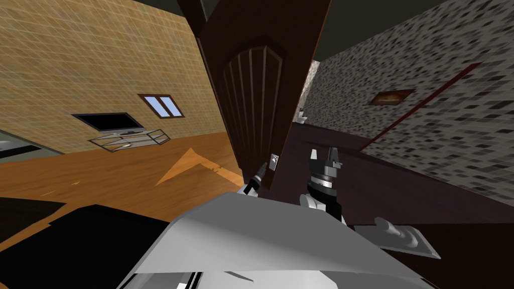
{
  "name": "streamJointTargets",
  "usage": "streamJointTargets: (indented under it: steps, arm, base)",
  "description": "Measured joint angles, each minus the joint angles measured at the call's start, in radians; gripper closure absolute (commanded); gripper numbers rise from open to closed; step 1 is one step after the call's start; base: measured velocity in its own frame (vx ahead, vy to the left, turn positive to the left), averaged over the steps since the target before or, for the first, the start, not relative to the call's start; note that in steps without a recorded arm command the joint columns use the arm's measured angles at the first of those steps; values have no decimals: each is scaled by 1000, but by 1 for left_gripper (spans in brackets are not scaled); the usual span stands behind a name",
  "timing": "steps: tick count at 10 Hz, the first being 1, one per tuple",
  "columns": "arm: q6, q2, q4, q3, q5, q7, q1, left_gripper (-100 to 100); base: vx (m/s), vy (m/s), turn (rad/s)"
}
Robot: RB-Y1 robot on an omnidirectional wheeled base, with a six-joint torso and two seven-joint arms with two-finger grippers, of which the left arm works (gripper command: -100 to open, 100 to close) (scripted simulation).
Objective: Push the door open
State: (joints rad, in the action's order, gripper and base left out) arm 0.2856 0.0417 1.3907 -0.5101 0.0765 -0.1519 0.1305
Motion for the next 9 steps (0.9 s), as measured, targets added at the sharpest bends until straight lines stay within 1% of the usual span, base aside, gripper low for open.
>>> streamJointTargets:
  steps: [1, 2, 3, 4, 5, 6, 8, 9]
  arm:
    - [2, -5, 8, -12, 1, 0, 10, -100]
    - [-1, -13, 23, -25, 2, 1, 22, -100]
    - [-4, -29, 30, -36, 2, 0, 28, -100]
    - [-4, -31, 31, -38, 2, 0, 29, -100]
    - [-1, -19, 24, -35, 2, 0, 26, -100]
    - [-1, -10, 22, -32, 2, 0, 22, -100]
    - [-3, -4, 15, -24, 1, 1, 11, -100]
    - [-1, -6, 9, -21, 1, 1, 6, -100]
  base:
    - [-200, 110, -10]
    - [-176, 102, -13]
    - [-72, 41, -10]
    - [89, -48, -36]
    - [171, -98, -16]
    - [183, -111, -10]
    - [200, -102, -20]
    - [214, -116, -19]
